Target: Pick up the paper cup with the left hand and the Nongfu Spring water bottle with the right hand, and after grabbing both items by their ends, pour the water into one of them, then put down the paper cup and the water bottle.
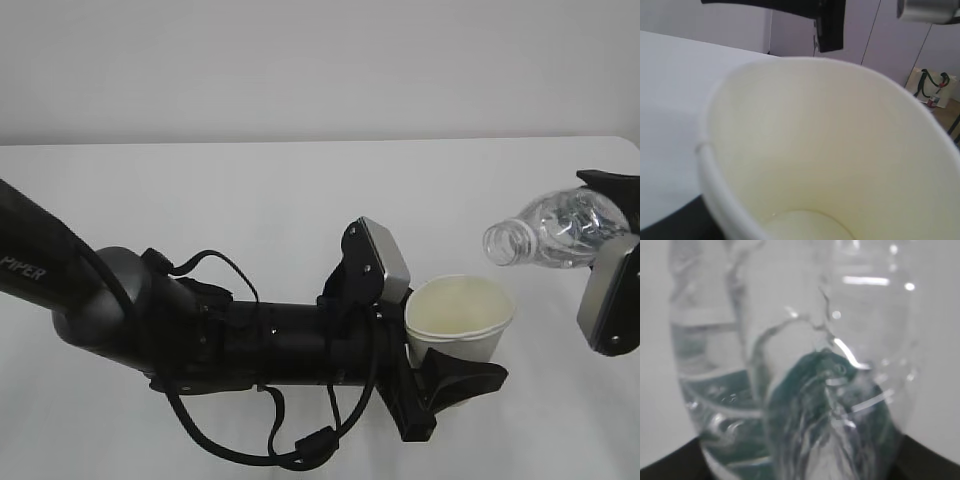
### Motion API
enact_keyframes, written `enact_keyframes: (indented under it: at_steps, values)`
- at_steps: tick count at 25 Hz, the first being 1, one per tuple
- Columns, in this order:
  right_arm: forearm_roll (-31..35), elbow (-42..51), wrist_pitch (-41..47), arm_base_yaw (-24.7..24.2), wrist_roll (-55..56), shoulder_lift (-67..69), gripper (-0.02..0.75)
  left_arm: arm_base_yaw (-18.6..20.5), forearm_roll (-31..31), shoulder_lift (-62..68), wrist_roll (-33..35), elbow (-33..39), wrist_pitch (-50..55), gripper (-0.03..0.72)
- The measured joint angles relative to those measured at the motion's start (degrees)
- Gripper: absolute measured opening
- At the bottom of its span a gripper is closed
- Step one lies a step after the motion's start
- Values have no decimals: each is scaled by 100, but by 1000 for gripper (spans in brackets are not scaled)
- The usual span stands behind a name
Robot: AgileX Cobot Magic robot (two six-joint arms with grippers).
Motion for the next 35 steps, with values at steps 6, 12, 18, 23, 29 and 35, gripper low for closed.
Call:
enact_keyframes:
  at_steps: [6, 12, 18, 23, 29, 35]
  values:
    - [-57, -65, 24, 0, -9, 0, 427, 0, -4, 0, 0, 0, 0, 446]
    - [-126, -65, 24, 0, -48, 0, 427, 0, -72, 0, -34, 0, 0, 446]
    - [-159, -109, 24, 0, -158, 0, 427, 0, -72, 0, -114, 0, 0, 446]
    - [-159, -108, 35, 0, -176, 0, 427, 0, -72, 0, -133, 0, 0, 446]
    - [-172, -108, 35, 0, -296, 0, 427, 0, -72, 0, -133, 0, 0, 446]
    - [-186, -110, 44, 0, -329, 0, 427, 0, -72, 0, -141, 0, 10, 446]
